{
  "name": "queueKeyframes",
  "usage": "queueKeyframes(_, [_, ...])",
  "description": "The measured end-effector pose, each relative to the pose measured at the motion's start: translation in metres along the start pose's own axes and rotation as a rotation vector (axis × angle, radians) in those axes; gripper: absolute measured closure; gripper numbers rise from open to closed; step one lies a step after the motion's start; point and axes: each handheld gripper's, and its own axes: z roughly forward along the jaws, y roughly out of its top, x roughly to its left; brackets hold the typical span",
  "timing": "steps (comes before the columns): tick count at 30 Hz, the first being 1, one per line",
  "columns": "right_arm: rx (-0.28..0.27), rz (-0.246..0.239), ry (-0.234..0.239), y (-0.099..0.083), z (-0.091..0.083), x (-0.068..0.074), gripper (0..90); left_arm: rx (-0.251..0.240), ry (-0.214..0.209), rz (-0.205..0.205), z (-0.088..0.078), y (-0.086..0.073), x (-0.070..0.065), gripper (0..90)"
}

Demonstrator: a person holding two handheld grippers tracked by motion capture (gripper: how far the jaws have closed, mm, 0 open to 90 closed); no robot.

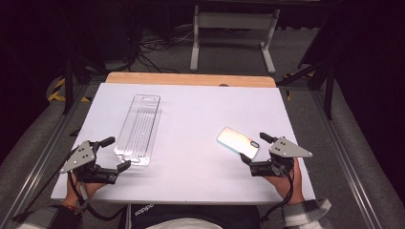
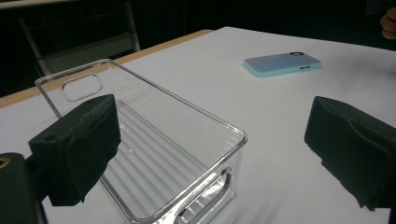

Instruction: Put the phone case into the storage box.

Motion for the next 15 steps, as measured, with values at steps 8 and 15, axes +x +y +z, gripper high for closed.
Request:
queueKeyframes(8, [0.016, -0.010, -0.006, -0.002, 0.005, 0.004, 5.5, -0.010, 0.003, 0.016, 0.001, -0.002, 0.000, 5.3])
queueKeyframes(15, [0.043, -0.029, 0.011, -0.001, 0.011, 0.005, 8.3, -0.004, -0.015, 0.027, 0.003, -0.002, -0.002, 6.0])
